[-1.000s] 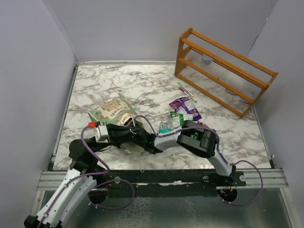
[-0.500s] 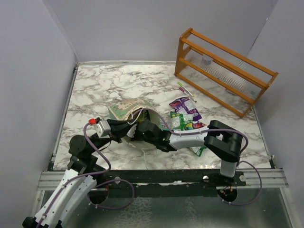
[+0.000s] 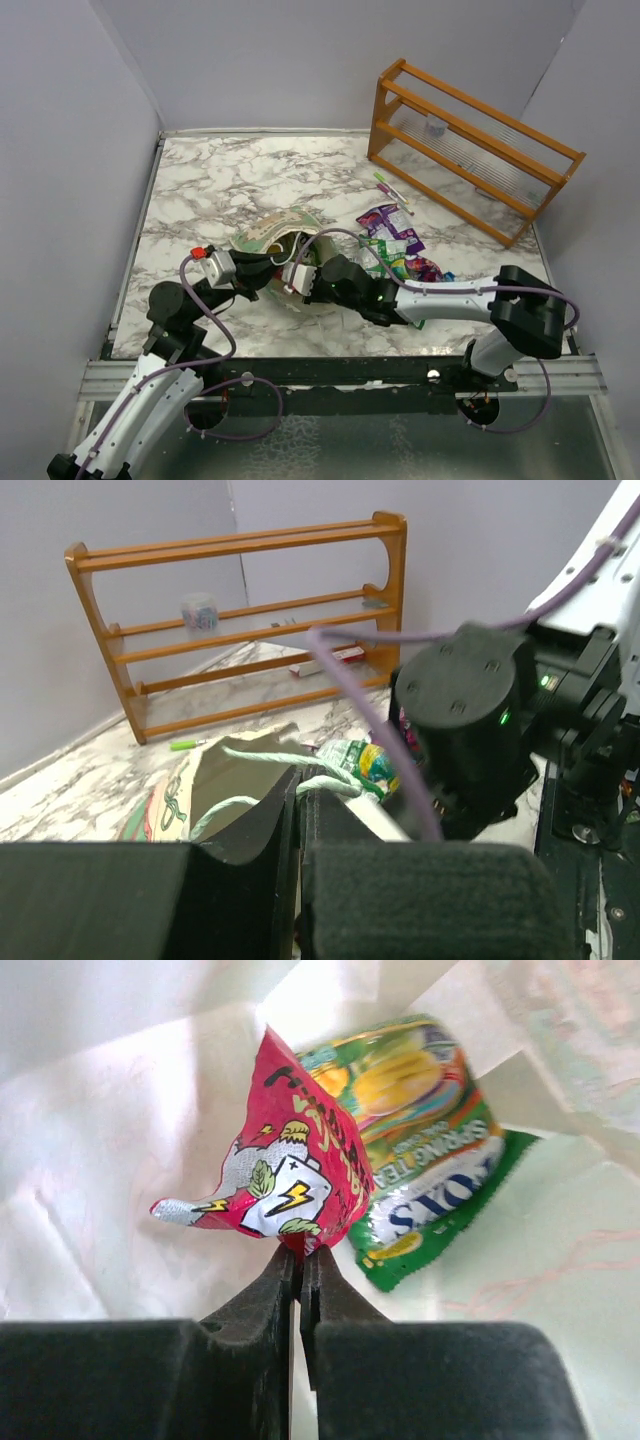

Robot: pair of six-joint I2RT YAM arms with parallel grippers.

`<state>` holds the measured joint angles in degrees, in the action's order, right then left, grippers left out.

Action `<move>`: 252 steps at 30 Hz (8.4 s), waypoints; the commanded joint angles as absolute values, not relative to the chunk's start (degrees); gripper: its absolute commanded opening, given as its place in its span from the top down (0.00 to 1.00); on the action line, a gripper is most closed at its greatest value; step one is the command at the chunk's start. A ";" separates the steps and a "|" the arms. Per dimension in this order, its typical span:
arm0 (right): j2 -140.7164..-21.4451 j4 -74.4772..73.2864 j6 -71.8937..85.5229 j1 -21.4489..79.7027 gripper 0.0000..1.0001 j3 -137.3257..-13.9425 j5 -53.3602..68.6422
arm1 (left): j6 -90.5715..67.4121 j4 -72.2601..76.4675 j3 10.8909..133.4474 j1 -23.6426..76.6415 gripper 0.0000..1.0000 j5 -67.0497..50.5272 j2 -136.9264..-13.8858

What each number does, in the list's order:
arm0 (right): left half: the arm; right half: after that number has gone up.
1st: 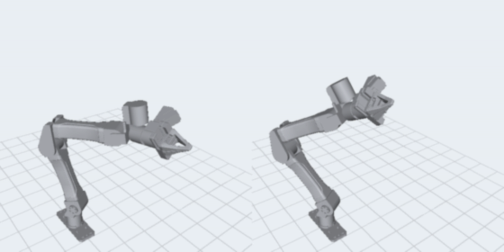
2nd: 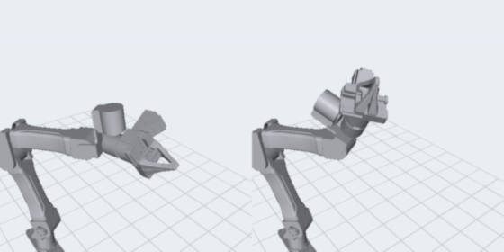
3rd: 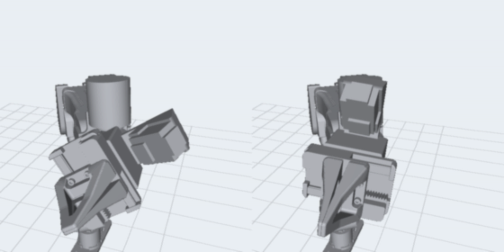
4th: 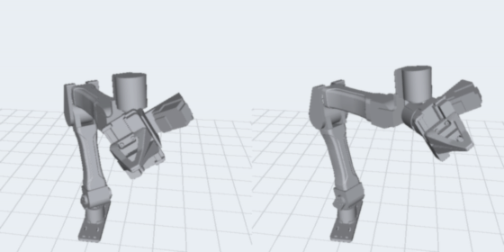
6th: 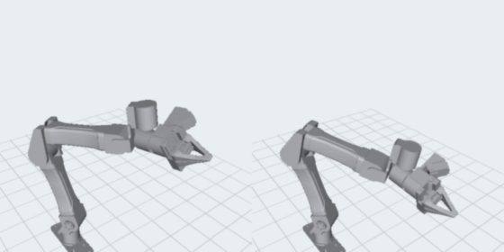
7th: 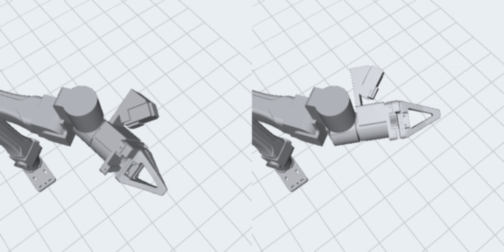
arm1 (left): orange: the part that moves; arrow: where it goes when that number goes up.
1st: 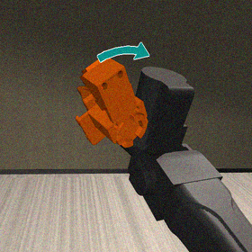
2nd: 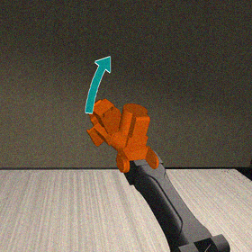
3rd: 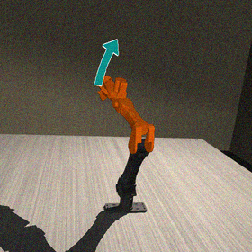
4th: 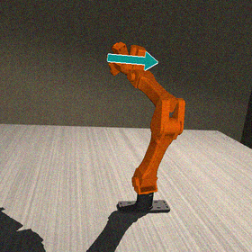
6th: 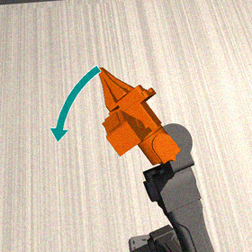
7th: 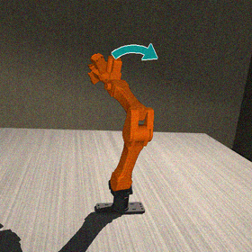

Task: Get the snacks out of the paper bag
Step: Take out the snack from the paper bag, then place the snack at the center of the board, then take out the snack from the paper bag, then place the snack at the center of the board, then adjust the paper bag at the center of the board.

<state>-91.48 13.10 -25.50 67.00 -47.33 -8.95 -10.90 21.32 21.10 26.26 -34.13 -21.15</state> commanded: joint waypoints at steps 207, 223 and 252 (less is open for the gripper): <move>-58.38 29.31 -31.13 59.15 0.99 -26.59 15.45 | -7.04 18.80 20.64 24.22 1.00 -31.32 -21.07; -41.76 17.84 -33.25 59.14 0.99 -24.99 29.35 | -10.28 17.64 22.02 23.31 1.00 -23.36 -22.55; -67.35 -5.78 24.79 49.01 0.98 -36.04 -43.98 | -17.71 -2.30 50.24 23.29 1.00 -18.76 -37.44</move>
